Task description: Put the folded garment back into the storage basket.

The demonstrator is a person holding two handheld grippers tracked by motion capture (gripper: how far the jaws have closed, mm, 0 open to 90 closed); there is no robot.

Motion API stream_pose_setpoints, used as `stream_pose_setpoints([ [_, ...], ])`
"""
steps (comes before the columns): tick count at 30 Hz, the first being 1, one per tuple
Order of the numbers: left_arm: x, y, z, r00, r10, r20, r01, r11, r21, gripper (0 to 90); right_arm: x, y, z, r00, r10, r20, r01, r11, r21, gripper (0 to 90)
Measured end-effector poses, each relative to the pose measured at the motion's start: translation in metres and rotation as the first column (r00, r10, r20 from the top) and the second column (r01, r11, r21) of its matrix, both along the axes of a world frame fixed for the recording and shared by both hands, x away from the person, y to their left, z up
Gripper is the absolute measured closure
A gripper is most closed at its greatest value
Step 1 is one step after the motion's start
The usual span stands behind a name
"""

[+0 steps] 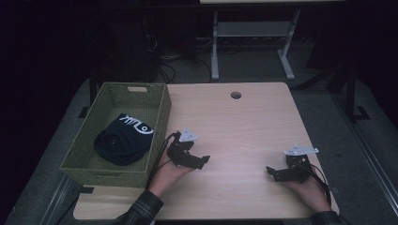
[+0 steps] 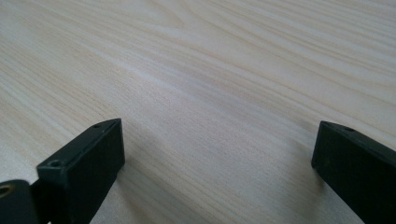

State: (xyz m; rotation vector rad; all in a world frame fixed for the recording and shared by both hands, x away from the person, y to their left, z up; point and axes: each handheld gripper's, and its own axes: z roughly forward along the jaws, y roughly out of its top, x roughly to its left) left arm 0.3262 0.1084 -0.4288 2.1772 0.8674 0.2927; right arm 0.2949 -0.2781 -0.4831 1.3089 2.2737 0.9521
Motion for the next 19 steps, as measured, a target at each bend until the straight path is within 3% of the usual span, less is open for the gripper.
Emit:
stream_pose_setpoints([
  [3,-0.003,0.004,-0.01,0.9999,0.009,-0.013,-0.009,0.9999,-0.006,12.5,0.0,0.0,0.0,1.0,0.001,0.0,-0.001,1.0,0.0,2.2],
  [8,-0.006,0.009,-0.024,0.9999,0.016,-0.006,-0.016,0.999,0.041,12.4,0.0,0.0,0.0,1.0,0.001,-0.001,-0.001,1.0,0.002,2.2],
  [19,-0.007,0.007,-0.037,0.9995,0.013,-0.029,-0.01,0.9952,0.097,12.5,0.0,0.0,0.0,1.0,0.005,0.004,-0.005,1.0,0.0,2.2],
])
